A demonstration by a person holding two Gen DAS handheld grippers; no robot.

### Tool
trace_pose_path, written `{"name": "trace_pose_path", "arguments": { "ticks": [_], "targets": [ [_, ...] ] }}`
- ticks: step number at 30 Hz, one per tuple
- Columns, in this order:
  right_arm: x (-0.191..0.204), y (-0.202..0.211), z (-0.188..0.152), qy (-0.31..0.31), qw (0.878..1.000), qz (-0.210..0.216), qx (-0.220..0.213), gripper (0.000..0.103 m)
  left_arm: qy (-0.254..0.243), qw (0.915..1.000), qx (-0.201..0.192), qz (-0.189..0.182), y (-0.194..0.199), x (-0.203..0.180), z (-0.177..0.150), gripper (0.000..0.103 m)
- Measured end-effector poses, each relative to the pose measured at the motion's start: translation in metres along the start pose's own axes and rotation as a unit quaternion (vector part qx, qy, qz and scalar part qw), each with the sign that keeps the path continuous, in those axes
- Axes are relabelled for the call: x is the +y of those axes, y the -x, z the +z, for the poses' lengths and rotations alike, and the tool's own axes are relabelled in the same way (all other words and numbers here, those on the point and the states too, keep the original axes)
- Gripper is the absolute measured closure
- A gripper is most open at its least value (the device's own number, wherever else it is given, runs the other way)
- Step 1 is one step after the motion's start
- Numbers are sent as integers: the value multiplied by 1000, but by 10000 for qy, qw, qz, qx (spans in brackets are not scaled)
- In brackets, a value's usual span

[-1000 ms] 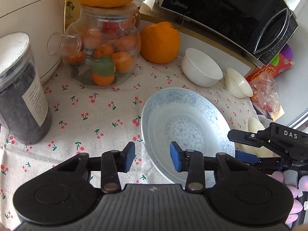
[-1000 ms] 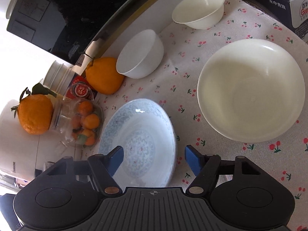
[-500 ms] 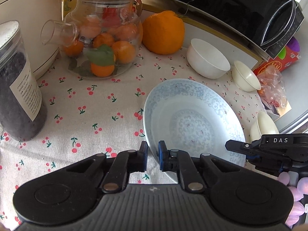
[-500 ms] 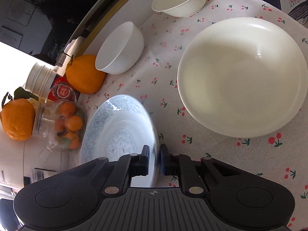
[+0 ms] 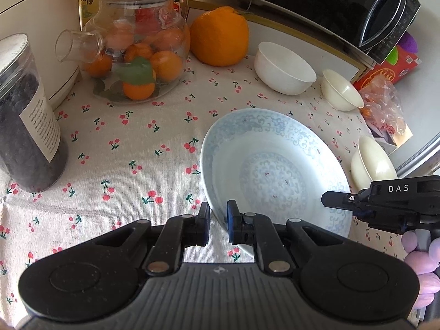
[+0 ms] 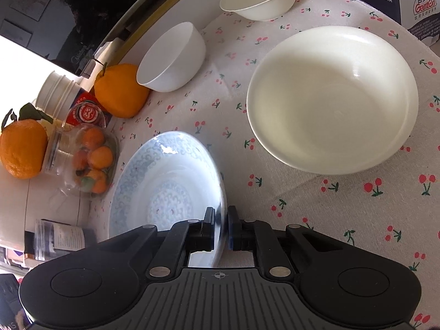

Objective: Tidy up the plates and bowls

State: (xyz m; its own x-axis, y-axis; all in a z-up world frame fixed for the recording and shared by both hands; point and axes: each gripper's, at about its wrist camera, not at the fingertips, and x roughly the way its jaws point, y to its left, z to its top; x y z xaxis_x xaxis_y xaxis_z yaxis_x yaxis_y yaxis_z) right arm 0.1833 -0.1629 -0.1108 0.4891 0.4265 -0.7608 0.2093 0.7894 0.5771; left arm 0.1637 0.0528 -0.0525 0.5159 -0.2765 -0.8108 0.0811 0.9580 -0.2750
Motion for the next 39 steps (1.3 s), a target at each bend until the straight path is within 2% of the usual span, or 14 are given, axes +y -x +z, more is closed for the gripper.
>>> {"name": "trace_pose_path", "arguments": {
  "ticks": [26,39],
  "targets": [
    [2,6,-5,115,9990,-291,333,92,-251,9993,282,76,11,-11,-16,91],
    [2,6,-3,241,9986,-309,357,89,-323,9988,351,114,11,-14,-17,88]
  ]
}}
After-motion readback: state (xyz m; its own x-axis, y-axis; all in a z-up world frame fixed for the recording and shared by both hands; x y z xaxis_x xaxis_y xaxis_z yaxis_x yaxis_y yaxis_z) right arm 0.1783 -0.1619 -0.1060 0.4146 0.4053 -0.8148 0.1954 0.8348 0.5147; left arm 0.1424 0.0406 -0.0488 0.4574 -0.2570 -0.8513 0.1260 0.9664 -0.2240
